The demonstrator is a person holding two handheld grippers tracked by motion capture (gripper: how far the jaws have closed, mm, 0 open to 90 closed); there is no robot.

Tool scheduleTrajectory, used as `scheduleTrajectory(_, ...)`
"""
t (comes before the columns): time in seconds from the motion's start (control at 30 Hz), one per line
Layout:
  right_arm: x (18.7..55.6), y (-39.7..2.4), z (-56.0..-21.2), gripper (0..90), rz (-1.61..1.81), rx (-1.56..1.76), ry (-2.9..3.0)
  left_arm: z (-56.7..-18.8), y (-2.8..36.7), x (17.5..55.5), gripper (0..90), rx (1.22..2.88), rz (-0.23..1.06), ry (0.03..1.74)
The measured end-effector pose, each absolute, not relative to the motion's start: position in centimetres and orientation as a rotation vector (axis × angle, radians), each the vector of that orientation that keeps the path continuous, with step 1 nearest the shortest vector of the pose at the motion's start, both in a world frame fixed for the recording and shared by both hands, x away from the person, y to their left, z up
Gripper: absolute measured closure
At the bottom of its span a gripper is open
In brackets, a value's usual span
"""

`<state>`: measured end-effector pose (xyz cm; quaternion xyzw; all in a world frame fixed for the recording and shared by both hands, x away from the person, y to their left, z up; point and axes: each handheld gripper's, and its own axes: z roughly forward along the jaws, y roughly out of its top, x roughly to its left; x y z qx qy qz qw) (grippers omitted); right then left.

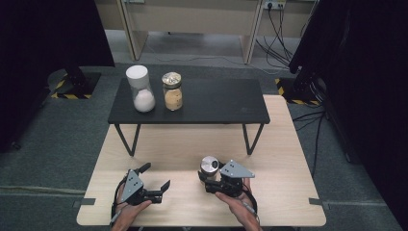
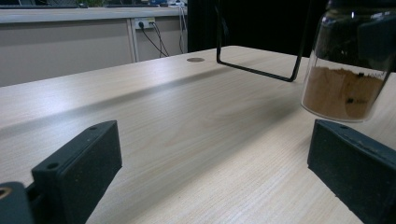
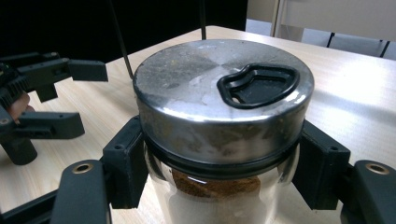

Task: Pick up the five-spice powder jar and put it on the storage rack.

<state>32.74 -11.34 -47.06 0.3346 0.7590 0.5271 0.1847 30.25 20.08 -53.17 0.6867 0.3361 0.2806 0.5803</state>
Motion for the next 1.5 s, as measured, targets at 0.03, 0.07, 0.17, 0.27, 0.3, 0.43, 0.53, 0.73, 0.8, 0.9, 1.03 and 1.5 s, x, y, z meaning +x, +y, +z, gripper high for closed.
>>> scheduleTrajectory(0.03,32.8,-11.3,-46.9,30.4,1.488,0.945,2.139,-53.2,20.1,30.2,2.0,1.605,0.656,0.786)
scheduleTrajectory(0.07,32.9,-11.3,-46.6,30.4,1.495,0.943,2.133,-53.2,20.1,30.2,2.0,1.605,0.656,0.785)
scheduleTrajectory(0.17,33.0,-11.4,-46.0,30.4,1.500,0.930,2.123,-53.2,20.1,30.2,2.0,1.604,0.656,0.786)
scheduleTrajectory(0.27,33.1,-11.4,-45.3,30.4,1.506,0.918,2.114,-53.2,20.1,30.3,2.0,1.605,0.655,0.786)
scheduleTrajectory(0.3,33.1,-11.4,-45.1,30.4,1.508,0.915,2.112,-53.2,20.1,30.2,2.0,1.605,0.656,0.786)
scheduleTrajectory(0.43,33.1,-11.3,-44.2,30.4,1.509,0.894,2.114,-53.2,20.1,30.3,2.0,1.605,0.656,0.786)
scheduleTrajectory(0.53,33.2,-11.3,-43.6,30.4,1.511,0.884,2.114,-53.2,20.1,30.3,2.0,1.605,0.656,0.786)
scheduleTrajectory(0.73,33.3,-11.3,-42.6,30.4,1.523,0.875,2.109,-53.2,20.1,30.3,2.0,1.605,0.655,0.787)
scheduleTrajectory(0.8,33.3,-11.3,-42.3,30.4,1.527,0.865,2.106,-53.2,20.1,30.3,2.0,1.605,0.655,0.786)
scheduleTrajectory(0.9,33.4,-11.3,-41.8,30.4,1.531,0.860,2.112,-53.2,20.1,30.3,2.0,1.605,0.656,0.787)
scheduleTrajectory(1.03,33.6,-11.2,-41.2,30.5,1.538,0.861,2.128,-53.2,20.1,30.3,2.0,1.605,0.655,0.787)
scheduleTrajectory(1.5,34.8,-10.6,-38.8,30.5,1.558,0.854,2.161,-53.2,20.1,30.3,2.0,1.605,0.655,0.787)
